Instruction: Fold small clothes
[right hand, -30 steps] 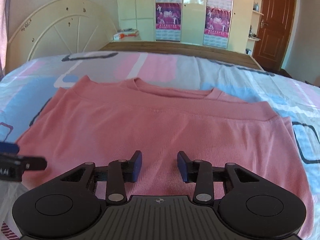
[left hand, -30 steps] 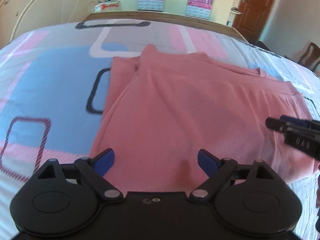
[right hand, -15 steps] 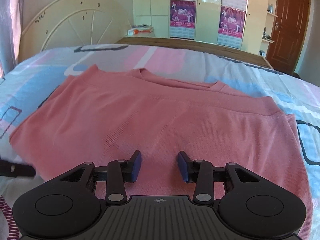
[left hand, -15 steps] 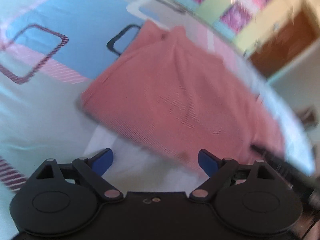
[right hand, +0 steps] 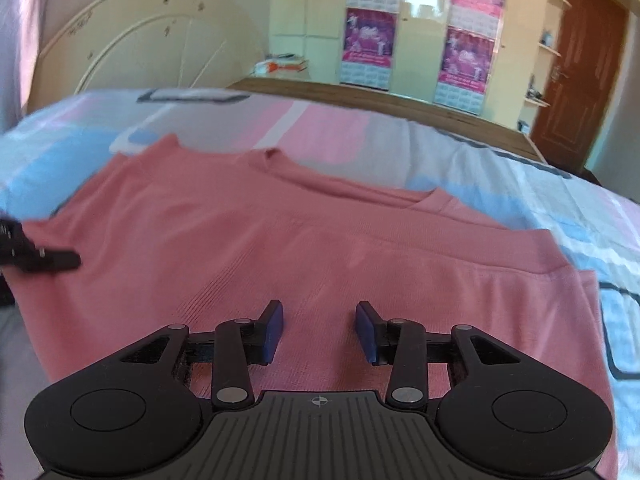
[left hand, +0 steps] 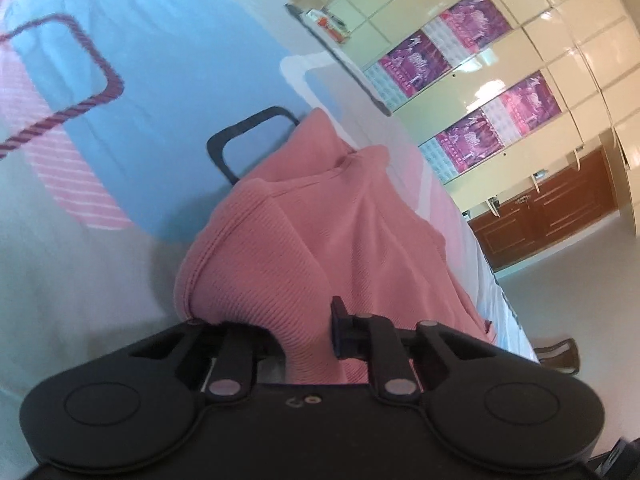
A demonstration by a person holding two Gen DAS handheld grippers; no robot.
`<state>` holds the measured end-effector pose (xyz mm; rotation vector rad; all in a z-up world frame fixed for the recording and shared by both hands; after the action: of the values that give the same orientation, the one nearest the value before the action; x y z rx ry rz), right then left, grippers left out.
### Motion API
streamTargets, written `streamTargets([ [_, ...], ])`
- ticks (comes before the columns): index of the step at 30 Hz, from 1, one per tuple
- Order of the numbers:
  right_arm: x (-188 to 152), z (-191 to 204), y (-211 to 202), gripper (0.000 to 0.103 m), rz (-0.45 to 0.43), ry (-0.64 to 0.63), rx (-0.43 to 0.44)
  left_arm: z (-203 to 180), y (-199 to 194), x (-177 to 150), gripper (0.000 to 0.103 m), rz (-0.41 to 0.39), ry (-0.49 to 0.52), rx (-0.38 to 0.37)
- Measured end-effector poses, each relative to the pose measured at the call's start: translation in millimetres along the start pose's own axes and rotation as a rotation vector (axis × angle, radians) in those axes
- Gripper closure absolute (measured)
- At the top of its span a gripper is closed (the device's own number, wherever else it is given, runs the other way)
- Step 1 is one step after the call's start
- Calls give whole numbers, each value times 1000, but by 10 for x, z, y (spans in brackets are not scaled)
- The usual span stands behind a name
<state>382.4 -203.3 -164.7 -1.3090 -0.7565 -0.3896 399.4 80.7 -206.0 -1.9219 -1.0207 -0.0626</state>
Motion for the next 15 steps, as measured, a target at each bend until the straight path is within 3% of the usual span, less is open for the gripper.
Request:
streamTargets([
  [5,3,-51,9,63,-2,16,15,-262,-202,38,92,-74,105,-38],
  [15,25,-400,-365,62,-88,173,54,-1499,-488,-256,93,-135,526,-209],
])
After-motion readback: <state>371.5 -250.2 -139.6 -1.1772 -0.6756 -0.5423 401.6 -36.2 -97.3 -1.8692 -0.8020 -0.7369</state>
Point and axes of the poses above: each gripper's, at about its wrist camera, not at the fingertips, and y roughly the way its jaws point, z to its left, x to its top, the point moved 1 cm from there along y, roughly the way its jaws point, and after that the axes turned 6 degrees about x, right-handed, at the moved point
